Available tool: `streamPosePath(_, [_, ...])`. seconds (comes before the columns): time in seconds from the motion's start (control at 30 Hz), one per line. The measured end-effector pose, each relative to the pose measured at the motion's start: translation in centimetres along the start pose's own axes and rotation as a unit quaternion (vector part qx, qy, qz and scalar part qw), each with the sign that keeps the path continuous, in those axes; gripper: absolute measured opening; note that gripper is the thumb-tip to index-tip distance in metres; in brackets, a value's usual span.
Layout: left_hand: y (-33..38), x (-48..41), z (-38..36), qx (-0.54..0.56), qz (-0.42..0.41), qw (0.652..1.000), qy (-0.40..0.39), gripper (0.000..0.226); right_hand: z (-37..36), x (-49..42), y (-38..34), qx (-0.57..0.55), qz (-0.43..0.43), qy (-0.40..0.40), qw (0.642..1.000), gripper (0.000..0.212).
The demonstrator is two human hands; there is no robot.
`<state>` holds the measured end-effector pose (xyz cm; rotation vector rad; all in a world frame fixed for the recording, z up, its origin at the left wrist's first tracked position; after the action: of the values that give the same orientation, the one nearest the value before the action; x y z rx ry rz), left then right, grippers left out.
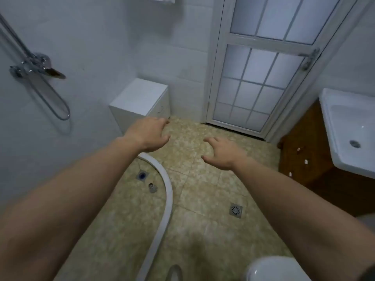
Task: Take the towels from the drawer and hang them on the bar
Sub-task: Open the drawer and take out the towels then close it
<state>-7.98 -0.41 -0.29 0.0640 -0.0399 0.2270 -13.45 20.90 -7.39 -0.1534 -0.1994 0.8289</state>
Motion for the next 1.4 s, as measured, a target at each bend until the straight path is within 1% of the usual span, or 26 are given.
streamPosePath(0.1, [-1.4, -1.0, 0.8, 0.003, 0.003, 1.000, 0.014, 0.060, 0.2, -1.4, -0.4, 0.000, -0.009, 0.006, 1.000, 0.071])
streamPosePath(0.27, [-2.6, -3.1, 0.8, -0.004, -0.005, 1.000, -0.009, 0.060, 0.5, -4.0, -0.7, -0.005, -0.011, 0.005, 1.000, 0.072])
streamPosePath(0.37, [-3.1, -5.0, 0.7, 0.004, -0.005, 1.000, -0.010, 0.061, 0.5, -6.0, 0.2, -0.007, -0.010, -0.001, 1.000, 0.073])
streamPosePath(0.47, [-3.2, -6.8, -0.2, -0.013, 0.005, 1.000, -0.025, 0.060, 1.0, -8.4, 2.0, -0.011, -0.008, 0.003, 1.000, 0.074])
streamPosePath(0.63, [-3.5, -11.9, -2.1, -0.028, 0.029, 0.998, -0.044, 0.060, 1.9, -13.9, 6.5, -0.006, 0.013, 0.010, 1.000, 0.072])
streamPosePath(0.77, [-3.2, -17.6, -4.0, -0.015, 0.084, 0.995, -0.059, 0.062, 2.5, -18.5, 11.3, -0.010, 0.042, 0.000, 0.999, 0.074])
streamPosePath(0.93, [0.2, -22.7, -7.7, -0.012, 0.120, 0.985, -0.120, 0.060, 3.5, -24.2, 18.5, 0.002, 0.075, -0.042, 0.996, 0.074])
streamPosePath(1.03, [1.1, -25.9, -8.0, -0.009, 0.125, 0.985, -0.120, 0.060, 4.8, -27.7, 22.4, 0.014, 0.073, -0.046, 0.996, 0.073])
streamPosePath(1.1, [0.5, -28.1, -7.4, -0.008, 0.138, 0.983, -0.118, 0.061, 4.9, -30.0, 24.0, 0.021, 0.076, -0.059, 0.995, 0.074])
streamPosePath(1.2, [-1.6, -31.5, -6.1, 0.004, 0.168, 0.981, -0.099, 0.063, 5.4, -34.3, 24.9, 0.012, 0.080, -0.069, 0.994, 0.074])
streamPosePath(1.3, [-3.3, -34.9, -5.8, 0.006, 0.164, 0.981, -0.102, 0.062, 6.1, -39.1, 24.0, 0.004, 0.101, -0.066, 0.993, 0.074])
streamPosePath(1.4, [-6.7, -39.1, -5.9, 0.010, 0.171, 0.980, -0.096, 0.061, 6.3, -44.0, 22.4, 0.014, 0.118, -0.074, 0.990, 0.073])
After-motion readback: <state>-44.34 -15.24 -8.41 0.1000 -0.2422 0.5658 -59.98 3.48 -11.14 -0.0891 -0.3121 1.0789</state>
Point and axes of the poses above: each hand's wrist, its own x-axis away from the middle knuckle, its own z-axis out of the back of the hand, y = z × x, the point moved 8 cm from there along -x, towards the middle knuckle, and after that the axes turned 10 degrees about z, right-handed, at the moved point
